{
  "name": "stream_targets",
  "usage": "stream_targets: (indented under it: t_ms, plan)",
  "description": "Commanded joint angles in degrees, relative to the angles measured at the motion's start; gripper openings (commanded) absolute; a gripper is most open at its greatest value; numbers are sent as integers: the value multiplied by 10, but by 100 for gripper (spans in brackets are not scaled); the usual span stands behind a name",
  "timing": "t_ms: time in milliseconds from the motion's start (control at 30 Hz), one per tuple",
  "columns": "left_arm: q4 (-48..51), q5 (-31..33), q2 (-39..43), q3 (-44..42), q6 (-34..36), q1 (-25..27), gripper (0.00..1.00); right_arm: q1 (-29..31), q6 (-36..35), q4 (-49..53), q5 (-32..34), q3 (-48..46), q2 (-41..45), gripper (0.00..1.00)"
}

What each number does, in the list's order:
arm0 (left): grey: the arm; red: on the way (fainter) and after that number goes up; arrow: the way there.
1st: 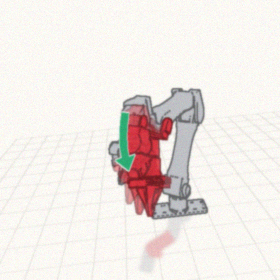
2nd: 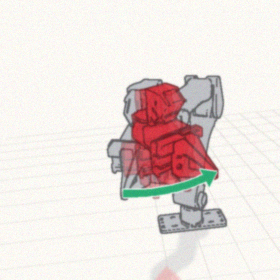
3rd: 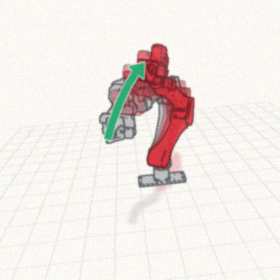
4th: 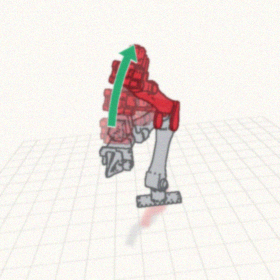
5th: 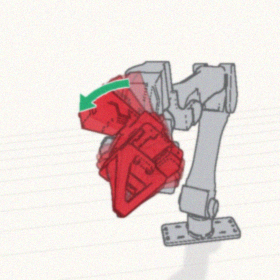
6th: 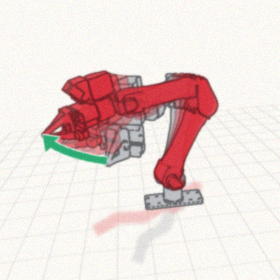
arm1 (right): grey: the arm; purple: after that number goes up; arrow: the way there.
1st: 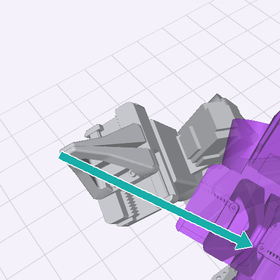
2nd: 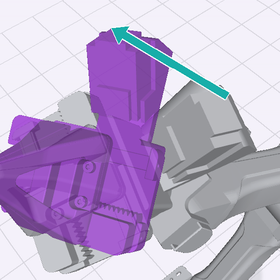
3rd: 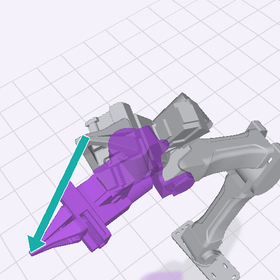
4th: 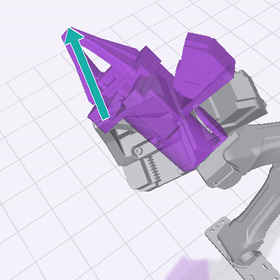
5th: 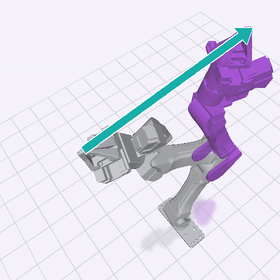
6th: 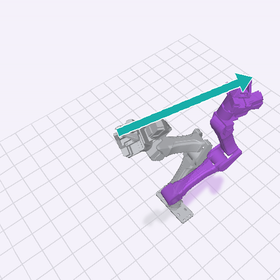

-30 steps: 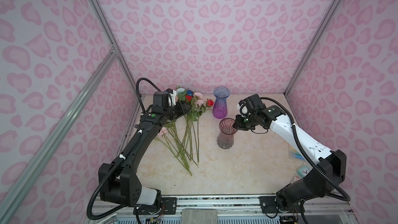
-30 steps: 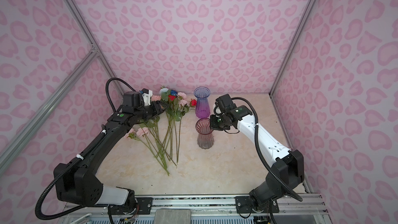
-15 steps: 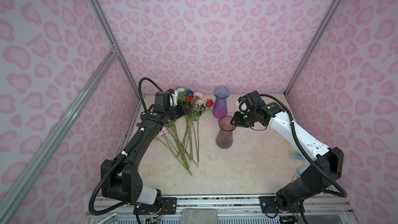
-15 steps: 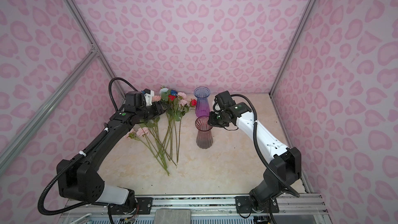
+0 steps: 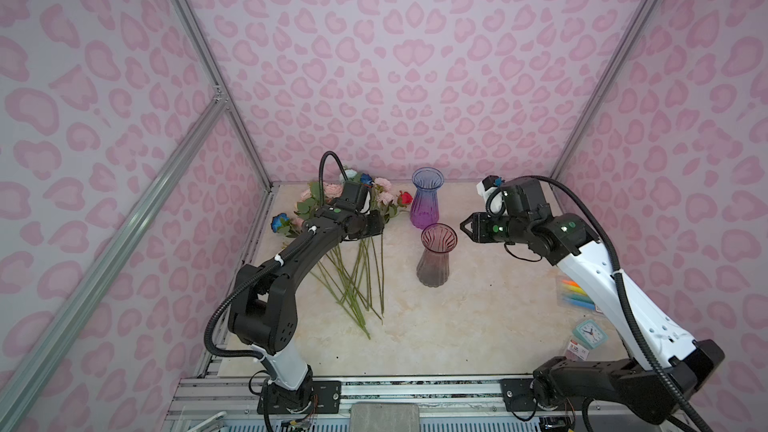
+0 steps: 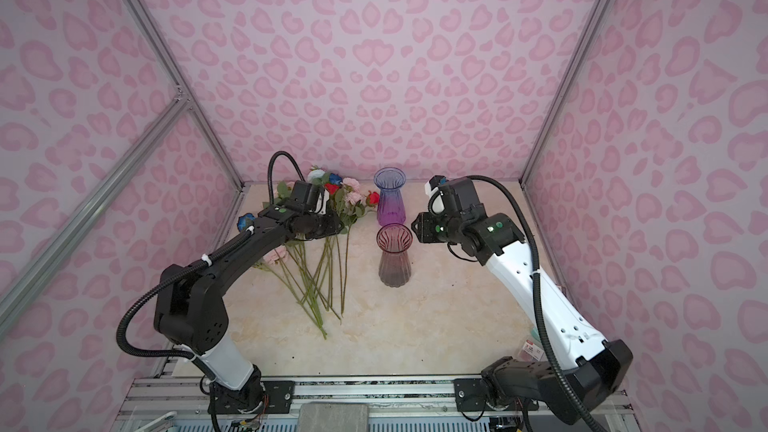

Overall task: Arrange the flowers into the vase
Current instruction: 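Release the pink vase with the right gripper while the left gripper lowers onto stems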

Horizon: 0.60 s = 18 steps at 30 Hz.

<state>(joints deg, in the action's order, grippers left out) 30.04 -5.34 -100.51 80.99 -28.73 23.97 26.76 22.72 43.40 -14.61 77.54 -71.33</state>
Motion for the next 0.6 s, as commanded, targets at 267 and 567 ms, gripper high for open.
stream_targets:
  t_ms: [267,567]
  plan:
    - [18,141,-116,6,-52,26,33,-11,-5,-101,-16,-136,97,37]
    - [13,151,-172,22,-45,26,23,-25,-4,-103,-16,-162,122,35]
